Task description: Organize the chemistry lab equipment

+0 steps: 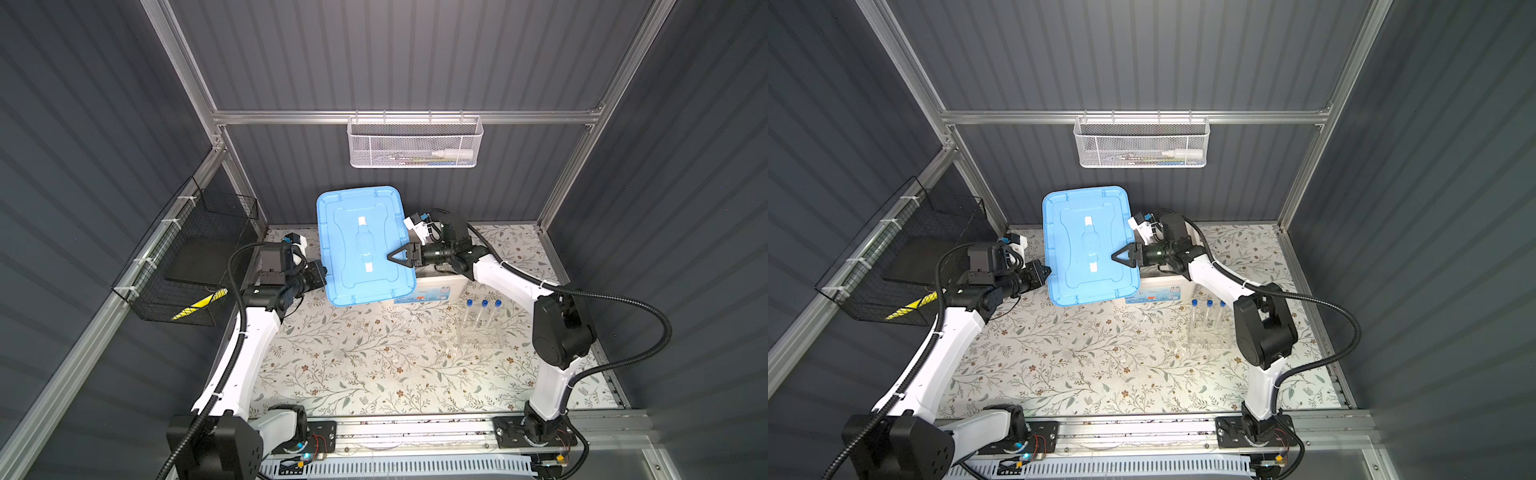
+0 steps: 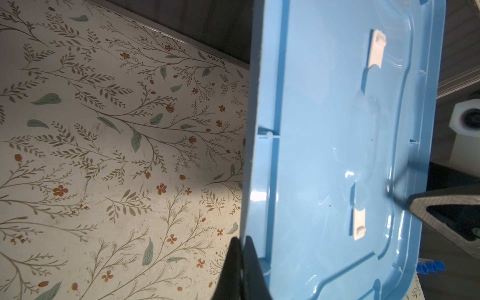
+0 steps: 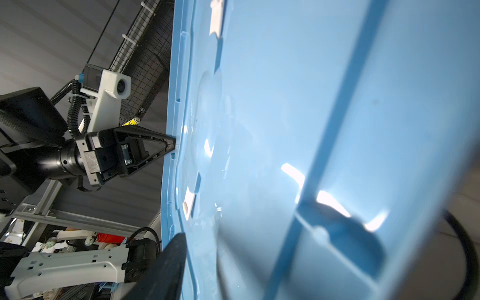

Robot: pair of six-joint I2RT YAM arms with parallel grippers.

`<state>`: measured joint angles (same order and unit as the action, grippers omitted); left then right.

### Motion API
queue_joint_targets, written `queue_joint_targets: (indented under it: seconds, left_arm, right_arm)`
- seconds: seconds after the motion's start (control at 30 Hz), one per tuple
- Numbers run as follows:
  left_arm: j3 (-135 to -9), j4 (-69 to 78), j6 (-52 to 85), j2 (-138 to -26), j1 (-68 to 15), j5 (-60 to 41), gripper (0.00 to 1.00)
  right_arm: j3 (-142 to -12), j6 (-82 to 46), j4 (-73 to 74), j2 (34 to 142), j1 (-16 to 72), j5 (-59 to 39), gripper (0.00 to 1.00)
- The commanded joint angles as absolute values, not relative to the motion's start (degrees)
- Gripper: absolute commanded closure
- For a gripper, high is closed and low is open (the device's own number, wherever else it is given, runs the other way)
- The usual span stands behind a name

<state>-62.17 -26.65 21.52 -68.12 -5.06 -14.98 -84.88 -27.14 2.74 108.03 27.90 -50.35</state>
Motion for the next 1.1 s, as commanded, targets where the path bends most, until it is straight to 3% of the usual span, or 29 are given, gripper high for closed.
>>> queue_joint_targets:
  seconds: [0.0, 0.77, 0.9, 1.07]
  left_arm:
    - [-62.60, -22.90, 21.99, -69.11, -5.96, -15.01, 1.00]
    - [-65.54, -19.67, 22.37, -78.58, -10.71, -14.40, 1.00]
    - [-66.32, -19.25, 22.89, -79.54, -11.17, -14.34, 0.92]
    - [-67.60, -19.53, 21.83, -79.01, -11.43, -13.52, 0.69]
  right_arm:
    - [-84.03, -27.74, 4.01, 106.12, 27.17, -52.27, 0.52]
    - [-78.71, -31.46, 8.45, 102.09, 23.84, -52.67, 0.78]
    - [-77.66, -31.52, 8.60, 100.68, 23.06, -51.71, 0.81]
    - [-76.22, -32.67, 9.17, 98.31, 21.30, -50.07, 0.85]
